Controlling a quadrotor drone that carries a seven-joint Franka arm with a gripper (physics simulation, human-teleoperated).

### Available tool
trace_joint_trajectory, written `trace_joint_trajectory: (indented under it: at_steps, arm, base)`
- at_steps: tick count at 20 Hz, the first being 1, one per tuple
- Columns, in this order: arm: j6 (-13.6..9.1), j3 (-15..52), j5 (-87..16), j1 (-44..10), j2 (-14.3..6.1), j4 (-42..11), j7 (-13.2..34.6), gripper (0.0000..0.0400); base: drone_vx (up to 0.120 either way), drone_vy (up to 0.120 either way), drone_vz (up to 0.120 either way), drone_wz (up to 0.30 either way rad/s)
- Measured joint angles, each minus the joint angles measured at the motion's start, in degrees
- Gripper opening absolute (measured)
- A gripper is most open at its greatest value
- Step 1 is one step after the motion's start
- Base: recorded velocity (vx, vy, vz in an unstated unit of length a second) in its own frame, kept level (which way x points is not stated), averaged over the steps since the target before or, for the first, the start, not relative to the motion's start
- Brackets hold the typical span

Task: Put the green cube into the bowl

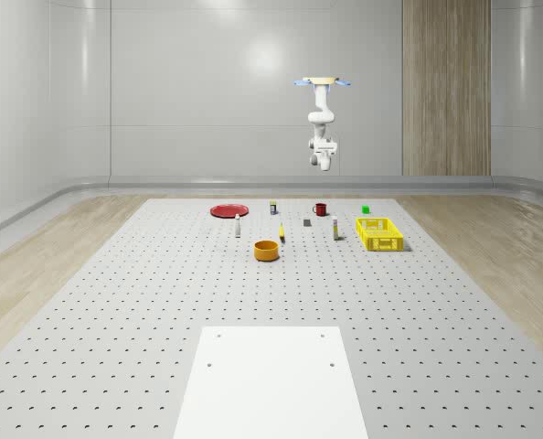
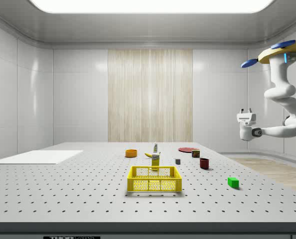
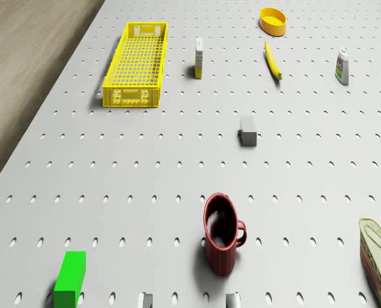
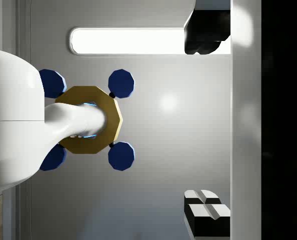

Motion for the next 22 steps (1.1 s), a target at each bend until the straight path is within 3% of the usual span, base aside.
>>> trace_joint_trajectory:
  at_steps: [6,11,22]
  arm:
    - [-5.6,0.1,0.1,-0.2,1.4,7.3,-0.1,0.0400]
    - [-8.8,0.1,0.1,-0.2,3.4,12.7,-0.1,0.0400]
    - [-10.9,0.2,0.1,-0.4,4.9,16.8,-0.2,0.0400]
  base:
    - [0.000,0.000,0.000,0.000]
    - [0.000,0.000,0.000,0.000]
    - [0.000,0.000,0.000,0.000]
